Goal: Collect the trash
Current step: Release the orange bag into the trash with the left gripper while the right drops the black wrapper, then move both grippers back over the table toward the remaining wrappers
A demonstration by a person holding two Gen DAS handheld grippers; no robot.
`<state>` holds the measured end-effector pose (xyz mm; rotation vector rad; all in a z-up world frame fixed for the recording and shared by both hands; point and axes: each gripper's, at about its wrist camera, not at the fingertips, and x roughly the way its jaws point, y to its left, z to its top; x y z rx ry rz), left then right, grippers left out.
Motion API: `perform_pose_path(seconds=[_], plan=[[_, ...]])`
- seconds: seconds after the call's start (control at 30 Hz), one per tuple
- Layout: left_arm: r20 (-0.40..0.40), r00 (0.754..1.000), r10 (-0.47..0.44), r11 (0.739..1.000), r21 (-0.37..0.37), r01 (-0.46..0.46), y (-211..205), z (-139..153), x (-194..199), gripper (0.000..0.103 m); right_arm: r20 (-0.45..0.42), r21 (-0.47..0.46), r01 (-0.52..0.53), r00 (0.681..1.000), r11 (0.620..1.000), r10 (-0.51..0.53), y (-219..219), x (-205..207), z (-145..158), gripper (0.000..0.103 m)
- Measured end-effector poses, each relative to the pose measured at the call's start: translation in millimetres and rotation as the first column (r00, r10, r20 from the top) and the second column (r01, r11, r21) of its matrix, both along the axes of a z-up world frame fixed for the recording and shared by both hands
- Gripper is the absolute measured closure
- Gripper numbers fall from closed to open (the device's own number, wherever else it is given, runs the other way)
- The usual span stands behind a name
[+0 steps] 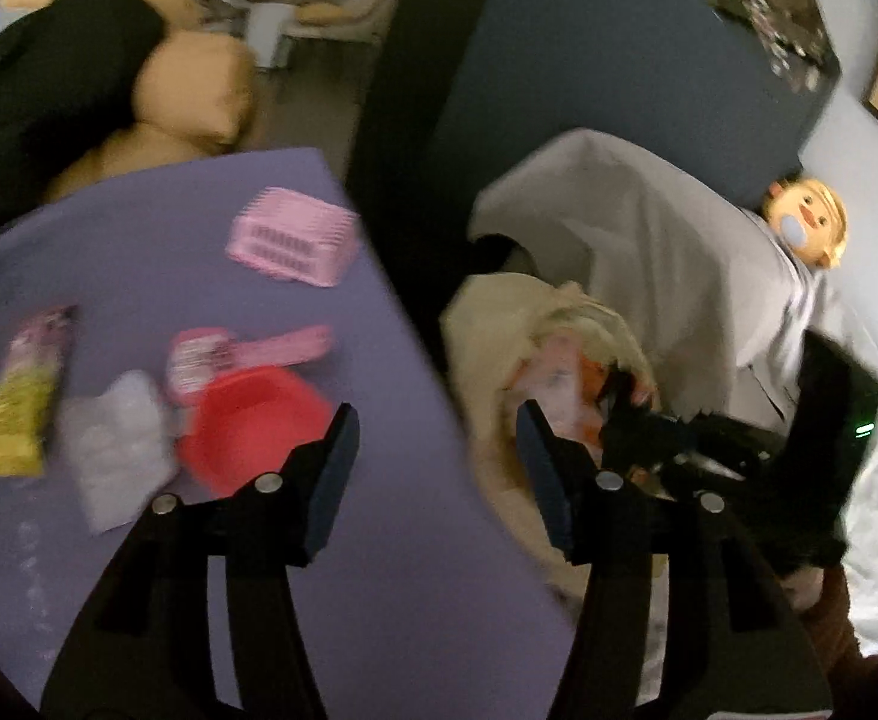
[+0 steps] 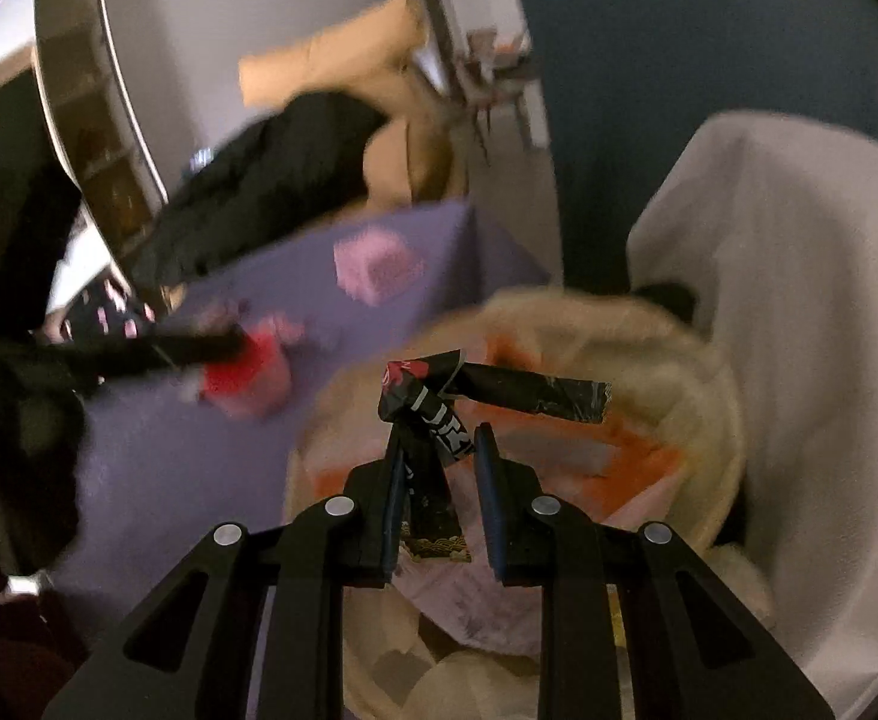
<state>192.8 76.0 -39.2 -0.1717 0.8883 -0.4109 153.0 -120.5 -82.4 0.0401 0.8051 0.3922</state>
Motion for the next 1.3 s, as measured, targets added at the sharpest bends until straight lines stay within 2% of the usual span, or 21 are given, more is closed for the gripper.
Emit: perform_pose_path(seconds=[0.17, 0.33, 0.37, 0.47, 0.5, 0.7, 0.8, 0.93, 1.07, 1.1, 1.13, 1.17, 1.3], plan=[[-0.008, 0.996, 0.086, 0.996, -0.008, -0.086, 45, -6, -13, 0.048, -0.087, -0.074, 0.035, 0.995, 0.997, -0.042, -1, 9, -38, 0.081], [-0.02, 0.988, 0.151, 0.988, -0.008, -0.151, 81, -20, -21, 0.048, -0.125, -0.123, 0.038, 0.991, 0.992, -0.053, 8, 12, -53, 0.081], [-0.014, 0.987, 0.162, 0.987, -0.008, -0.162, 87, -22, -22, 0.048, -0.129, -0.124, 0.039, 0.99, 0.991, -0.055, 9, 13, -53, 0.076], [-0.014, 0.982, 0.187, 0.982, -0.022, -0.188, 104, -25, -25, 0.047, -0.122, -0.132, 0.036, 0.991, 0.991, -0.053, 10, 6, -44, 0.06], [-0.011, 0.98, 0.197, 0.98, -0.025, -0.197, 109, -25, -25, 0.047, -0.113, -0.139, 0.04, 0.992, 0.989, -0.056, 10, 3, -39, 0.058], [0.022, 0.966, 0.257, 0.966, -0.041, -0.256, 142, -23, -35, 0.047, -0.024, -0.152, 0.059, 0.998, 0.987, -0.063, 14, -15, 5, 0.057], [0.027, 0.956, 0.293, 0.955, -0.049, -0.292, 160, -23, -40, 0.047, 0.032, -0.124, 0.056, 0.998, 0.991, -0.052, 22, -23, 30, 0.057], [0.039, 0.938, 0.344, 0.938, -0.052, -0.342, 186, -23, -49, 0.047, 0.059, -0.062, 0.026, 0.998, 0.998, -0.023, 43, -23, 49, 0.057], [0.047, 0.927, 0.373, 0.927, -0.051, -0.371, 208, -27, -51, 0.047, 0.071, -0.068, -0.018, 0.997, 0.998, 0.022, 72, -18, 52, 0.055], [0.046, 0.925, 0.377, 0.926, -0.052, -0.375, 212, -28, -52, 0.047, 0.072, -0.072, -0.032, 0.997, 0.997, 0.037, 81, -16, 51, 0.053], [0.044, 0.924, 0.381, 0.924, -0.053, -0.379, 216, -30, -52, 0.047, 0.072, -0.071, -0.05, 0.996, 0.996, 0.055, 88, -14, 50, 0.045], [0.038, 0.922, 0.386, 0.922, -0.052, -0.384, 221, -34, -53, 0.047, 0.073, -0.072, -0.071, 0.994, 0.995, 0.077, 96, -11, 48, 0.044], [0.01, 0.917, 0.398, 0.916, -0.051, -0.397, 231, -47, -51, 0.047, 0.041, -0.109, -0.141, 0.988, 0.984, 0.146, 125, -2, 37, 0.044]])
